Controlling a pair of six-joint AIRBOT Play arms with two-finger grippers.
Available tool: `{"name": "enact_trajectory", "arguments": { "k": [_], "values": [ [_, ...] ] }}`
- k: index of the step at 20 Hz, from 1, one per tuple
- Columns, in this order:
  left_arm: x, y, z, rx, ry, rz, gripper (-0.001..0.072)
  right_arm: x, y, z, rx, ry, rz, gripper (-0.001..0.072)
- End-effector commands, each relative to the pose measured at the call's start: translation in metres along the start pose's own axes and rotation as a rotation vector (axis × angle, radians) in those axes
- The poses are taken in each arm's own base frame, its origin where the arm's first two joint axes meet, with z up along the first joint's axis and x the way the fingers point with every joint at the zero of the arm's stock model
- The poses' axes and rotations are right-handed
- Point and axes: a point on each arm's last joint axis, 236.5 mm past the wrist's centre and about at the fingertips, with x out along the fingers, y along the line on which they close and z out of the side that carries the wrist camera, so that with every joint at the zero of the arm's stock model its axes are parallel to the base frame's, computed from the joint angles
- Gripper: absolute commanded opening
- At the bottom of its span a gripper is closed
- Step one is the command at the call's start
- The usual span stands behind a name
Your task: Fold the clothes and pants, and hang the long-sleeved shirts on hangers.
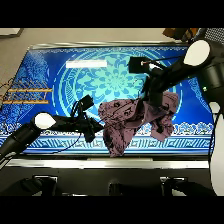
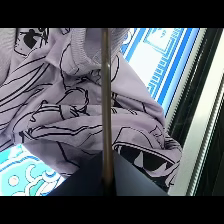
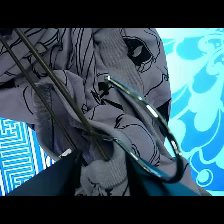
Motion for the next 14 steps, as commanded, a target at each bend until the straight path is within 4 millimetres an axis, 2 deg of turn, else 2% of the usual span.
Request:
{"name": "enact_trajectory", "arguments": {
  "k": [1, 4, 5, 9, 11, 14],
  "values": [
    [0.000, 0.000, 0.000, -0.001, 0.000, 0.000, 0.0023, -0.007, 0.000, 0.002, 0.037, -0.006, -0.020, 0.0434],
    [0.000, 0.000, 0.000, 0.000, 0.000, 0.000, 0.0023, -0.025, -0.005, -0.001, 0.050, -0.015, -0.080, 0.0457],
    [0.000, 0.000, 0.000, 0.000, 0.000, 0.000, 0.0023, -0.031, -0.010, -0.011, 0.094, -0.012, -0.096, 0.0507],
    [0.000, 0.000, 0.000, 0.000, 0.000, 0.000, 0.0023, -0.053, -0.033, -0.052, 0.288, -0.064, -0.136, 0.0552],
    [0.000, 0.001, -0.001, 0.002, 0.002, 0.002, 0.0023, -0.053, -0.036, -0.071, 0.322, -0.084, -0.124, 0.0562],
    [0.000, 0.002, -0.002, 0.009, 0.009, 0.007, 0.0023, -0.027, -0.025, -0.077, 0.288, -0.105, -0.048, 0.0594]
  ]
}}
